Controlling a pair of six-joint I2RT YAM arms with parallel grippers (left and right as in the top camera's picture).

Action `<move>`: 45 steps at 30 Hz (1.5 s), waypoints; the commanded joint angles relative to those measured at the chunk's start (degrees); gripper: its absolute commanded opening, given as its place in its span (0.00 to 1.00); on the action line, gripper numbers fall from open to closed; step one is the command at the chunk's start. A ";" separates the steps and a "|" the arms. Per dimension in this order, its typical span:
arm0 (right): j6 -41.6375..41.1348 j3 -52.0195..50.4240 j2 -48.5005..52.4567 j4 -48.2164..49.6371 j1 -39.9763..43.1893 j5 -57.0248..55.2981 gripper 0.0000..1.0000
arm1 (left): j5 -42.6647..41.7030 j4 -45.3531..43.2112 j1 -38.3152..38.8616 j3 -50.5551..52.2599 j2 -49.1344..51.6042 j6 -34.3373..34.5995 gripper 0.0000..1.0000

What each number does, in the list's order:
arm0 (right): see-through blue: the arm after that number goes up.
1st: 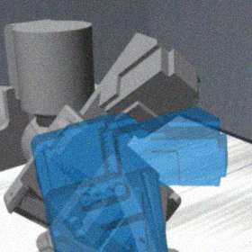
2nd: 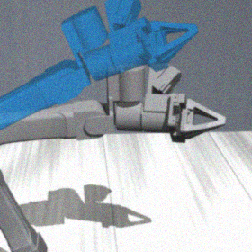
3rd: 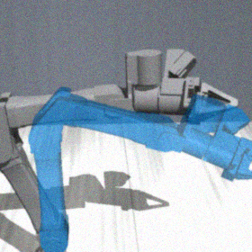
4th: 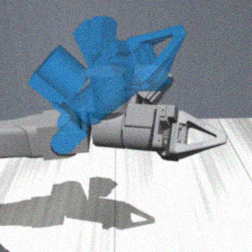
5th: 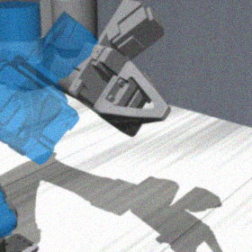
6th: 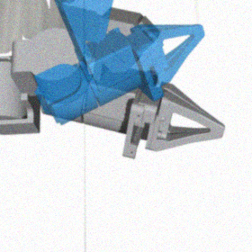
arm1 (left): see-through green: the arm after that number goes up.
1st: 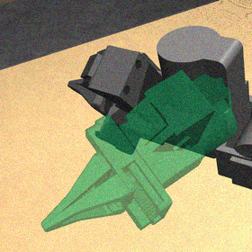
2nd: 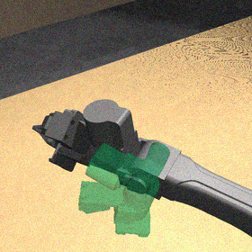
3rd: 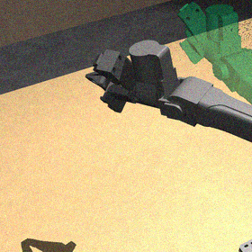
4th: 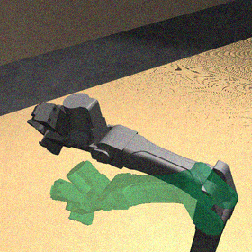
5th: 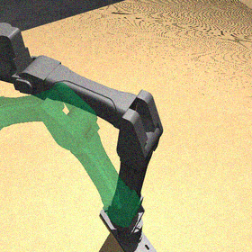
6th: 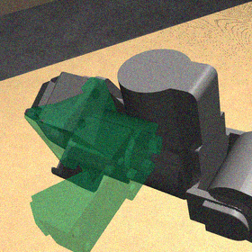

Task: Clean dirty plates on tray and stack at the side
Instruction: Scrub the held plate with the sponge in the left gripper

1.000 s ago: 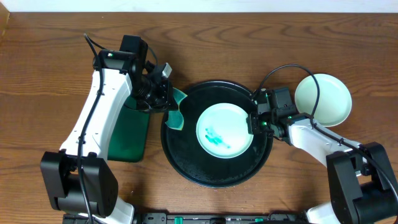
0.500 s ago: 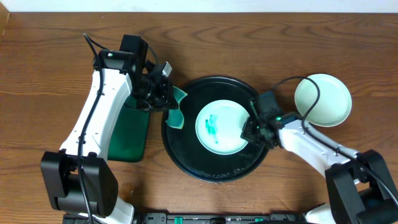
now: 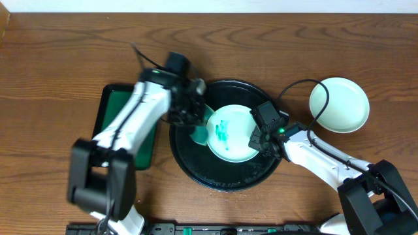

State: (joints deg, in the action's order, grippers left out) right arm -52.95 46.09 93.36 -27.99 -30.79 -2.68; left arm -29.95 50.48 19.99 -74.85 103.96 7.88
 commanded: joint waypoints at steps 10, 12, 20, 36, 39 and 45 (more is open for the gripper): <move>2.08 -3.02 3.61 -1.81 -1.14 -0.72 0.01 | -13.18 -16.20 9.42 0.44 13.88 13.25 0.07; 2.45 -3.02 3.61 -1.81 -1.14 -0.72 0.01 | -13.79 -16.79 9.73 0.44 15.87 13.51 0.08; 2.43 -3.02 3.61 -2.71 -1.14 -0.70 0.01 | 6.38 -10.69 6.97 0.24 18.64 15.69 0.07; 2.45 -3.02 3.61 -3.19 -1.14 -0.72 0.01 | 20.87 -5.51 4.83 -0.13 18.64 14.03 0.07; 2.45 -3.02 3.61 -3.28 -1.14 -0.72 0.01 | 11.72 -9.25 6.49 -0.13 18.64 13.40 0.07; 2.69 -3.02 3.61 -3.37 -1.14 -0.72 0.01 | -6.10 -18.56 9.42 -0.13 18.64 15.34 0.07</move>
State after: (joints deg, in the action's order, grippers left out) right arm -51.90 46.35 93.36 -28.77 -30.79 -2.81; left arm -29.85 37.28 27.35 -76.47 117.56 22.72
